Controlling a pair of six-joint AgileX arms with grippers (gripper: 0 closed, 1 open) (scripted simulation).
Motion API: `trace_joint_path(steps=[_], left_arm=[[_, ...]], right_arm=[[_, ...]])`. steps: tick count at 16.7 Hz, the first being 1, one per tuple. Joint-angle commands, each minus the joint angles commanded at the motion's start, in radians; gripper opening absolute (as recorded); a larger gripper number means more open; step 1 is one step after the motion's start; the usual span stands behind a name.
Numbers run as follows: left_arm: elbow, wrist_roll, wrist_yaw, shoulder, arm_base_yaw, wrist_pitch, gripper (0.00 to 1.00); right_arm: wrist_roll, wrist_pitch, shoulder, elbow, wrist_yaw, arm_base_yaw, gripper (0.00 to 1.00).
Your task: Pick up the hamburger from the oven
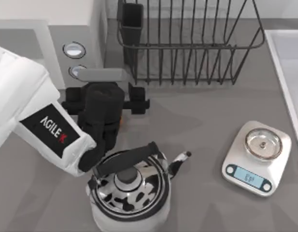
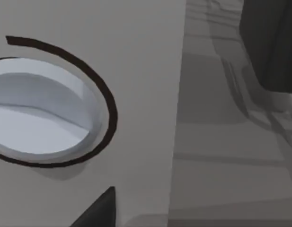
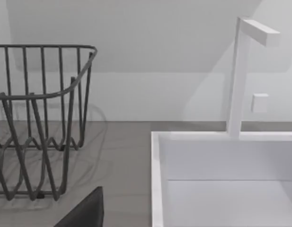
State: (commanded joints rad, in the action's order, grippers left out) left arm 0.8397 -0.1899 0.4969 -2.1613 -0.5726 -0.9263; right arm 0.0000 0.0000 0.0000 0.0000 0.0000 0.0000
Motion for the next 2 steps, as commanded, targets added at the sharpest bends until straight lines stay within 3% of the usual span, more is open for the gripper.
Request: trace_joint_path(steps=[2], left_arm=[[0.0,0.0,0.0,0.0,0.0,0.0,1.0]], right_arm=[[0.0,0.0,0.0,0.0,0.0,0.0,1.0]])
